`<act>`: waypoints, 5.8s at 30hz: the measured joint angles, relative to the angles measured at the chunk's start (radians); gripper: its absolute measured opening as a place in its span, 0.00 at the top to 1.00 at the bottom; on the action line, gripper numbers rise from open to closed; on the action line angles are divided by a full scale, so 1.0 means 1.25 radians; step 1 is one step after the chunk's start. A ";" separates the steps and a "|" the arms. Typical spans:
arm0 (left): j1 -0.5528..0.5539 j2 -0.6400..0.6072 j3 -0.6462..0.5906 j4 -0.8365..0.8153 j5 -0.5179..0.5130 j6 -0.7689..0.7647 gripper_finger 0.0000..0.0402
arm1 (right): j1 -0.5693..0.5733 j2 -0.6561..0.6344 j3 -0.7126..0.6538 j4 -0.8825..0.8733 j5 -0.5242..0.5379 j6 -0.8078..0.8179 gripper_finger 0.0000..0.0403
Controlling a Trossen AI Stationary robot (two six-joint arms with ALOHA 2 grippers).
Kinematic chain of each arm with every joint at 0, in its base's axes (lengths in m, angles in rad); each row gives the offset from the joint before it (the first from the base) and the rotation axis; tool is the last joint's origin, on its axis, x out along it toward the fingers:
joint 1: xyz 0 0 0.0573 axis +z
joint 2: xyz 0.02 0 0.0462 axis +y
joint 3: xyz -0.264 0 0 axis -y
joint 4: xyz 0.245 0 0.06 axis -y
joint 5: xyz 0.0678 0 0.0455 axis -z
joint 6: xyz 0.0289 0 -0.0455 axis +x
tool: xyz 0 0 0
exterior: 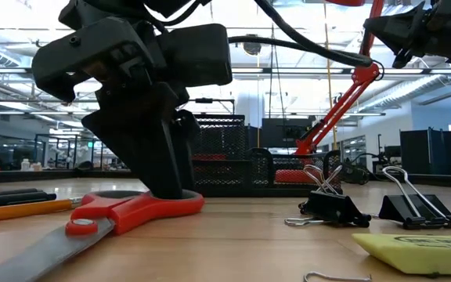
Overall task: Pick and place office supplies into organizer
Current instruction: Put the scissors into the top left compartment of the desk organizer, then put the lower right pencil into the desk organizer
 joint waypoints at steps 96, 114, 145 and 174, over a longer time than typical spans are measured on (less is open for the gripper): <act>0.000 -0.087 -0.002 0.187 -1.067 0.631 0.94 | 0.000 0.000 0.000 -0.021 0.003 0.000 0.99; -0.002 -0.087 -0.002 0.193 -1.018 0.614 0.71 | 0.000 0.000 0.000 -0.021 0.003 -0.002 0.99; -0.110 -0.229 -0.003 0.398 -1.175 0.810 0.70 | 0.000 0.000 0.000 -0.015 0.001 0.013 0.99; -0.137 -0.618 -0.211 0.081 -0.421 0.295 0.98 | 0.000 0.000 0.000 -0.039 -0.032 0.039 0.99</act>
